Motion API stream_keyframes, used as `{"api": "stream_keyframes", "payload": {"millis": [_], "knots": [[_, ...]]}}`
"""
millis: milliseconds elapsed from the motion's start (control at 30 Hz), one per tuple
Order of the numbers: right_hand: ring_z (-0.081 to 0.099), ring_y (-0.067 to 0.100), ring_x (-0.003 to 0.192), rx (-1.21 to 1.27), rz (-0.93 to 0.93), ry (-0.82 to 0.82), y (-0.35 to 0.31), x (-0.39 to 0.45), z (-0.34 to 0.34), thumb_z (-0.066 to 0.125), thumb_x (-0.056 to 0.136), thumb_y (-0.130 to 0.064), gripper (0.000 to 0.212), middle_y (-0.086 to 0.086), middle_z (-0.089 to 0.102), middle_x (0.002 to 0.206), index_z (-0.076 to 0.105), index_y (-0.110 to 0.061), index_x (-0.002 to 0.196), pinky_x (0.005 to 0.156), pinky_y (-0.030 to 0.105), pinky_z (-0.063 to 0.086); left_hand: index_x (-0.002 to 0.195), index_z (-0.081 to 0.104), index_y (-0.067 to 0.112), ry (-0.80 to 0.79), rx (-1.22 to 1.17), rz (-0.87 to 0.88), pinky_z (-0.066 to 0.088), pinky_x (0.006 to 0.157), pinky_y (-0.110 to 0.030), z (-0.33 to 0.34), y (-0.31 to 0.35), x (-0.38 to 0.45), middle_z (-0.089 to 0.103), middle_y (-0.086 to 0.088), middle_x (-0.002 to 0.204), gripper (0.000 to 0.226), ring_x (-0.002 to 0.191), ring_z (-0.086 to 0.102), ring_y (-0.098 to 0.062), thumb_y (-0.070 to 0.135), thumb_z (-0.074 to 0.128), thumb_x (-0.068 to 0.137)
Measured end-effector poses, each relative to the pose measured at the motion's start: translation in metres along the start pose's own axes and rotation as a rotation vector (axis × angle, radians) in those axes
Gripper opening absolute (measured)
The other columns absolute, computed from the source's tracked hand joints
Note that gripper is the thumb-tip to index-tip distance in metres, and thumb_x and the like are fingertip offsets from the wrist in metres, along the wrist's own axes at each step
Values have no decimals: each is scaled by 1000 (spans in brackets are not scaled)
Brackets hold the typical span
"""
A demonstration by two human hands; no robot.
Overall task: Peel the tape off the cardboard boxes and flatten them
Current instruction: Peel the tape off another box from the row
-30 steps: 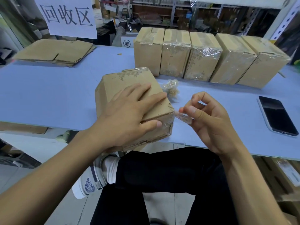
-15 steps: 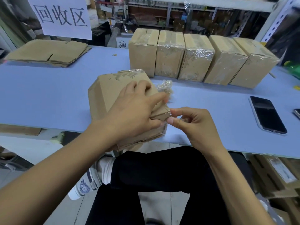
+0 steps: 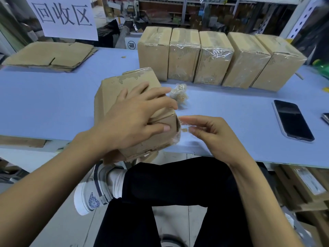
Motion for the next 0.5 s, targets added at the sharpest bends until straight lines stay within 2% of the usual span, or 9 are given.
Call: {"api": "stream_keyframes", "payload": {"millis": [100,200,300,333,400,500], "knots": [[67,5,110,79,-8,-48,-15,5,-3,49,97,14,46,-3,76,111,70,-21,117,90,18,49,129,52,49,102,-112,82,22,118,-59,-9,-11,-13,32,22,157,46,151,21,-20,65,52,86],[68,9,108,95,-60,-92,-38,14,4,44,97,16,49,4,76,109,67,-15,126,85,14,47,128,60,28,278,-257,132,23,122,-48,-22,-18,-27,40,12,155,44,149,28,-13,47,62,89],[63,6,92,39,-169,-40,-63,28,18,41,94,15,47,-17,73,92,74,-11,116,82,12,43,125,58,17,483,-392,89,32,118,-46,-27,-28,-38,46,6,151,39,144,38,-15,31,67,90],[61,2,92,12,-211,-11,-72,32,22,43,95,10,44,-20,70,91,75,-14,114,83,12,42,125,57,16,540,-445,61,35,116,-48,-26,-32,-40,48,5,150,38,143,41,-18,30,66,90],[61,5,105,-41,-273,21,-87,41,31,48,97,-10,33,-16,70,105,76,-23,108,86,17,44,124,55,17,627,-506,41,39,110,-56,-24,-37,-44,50,1,144,36,139,44,-23,30,62,91],[62,9,113,-93,-249,15,-91,50,42,62,87,-41,21,-16,70,112,76,-28,97,95,32,50,127,56,31,601,-370,50,40,108,-54,-23,-40,-47,44,0,138,32,134,43,-28,34,56,95]]}}
Point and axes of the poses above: each hand's wrist, its own x-axis towards the middle knuckle, its own z-axis out of the palm, y = z × x, the point moved 4 cm from there along x, towards the middle knuckle
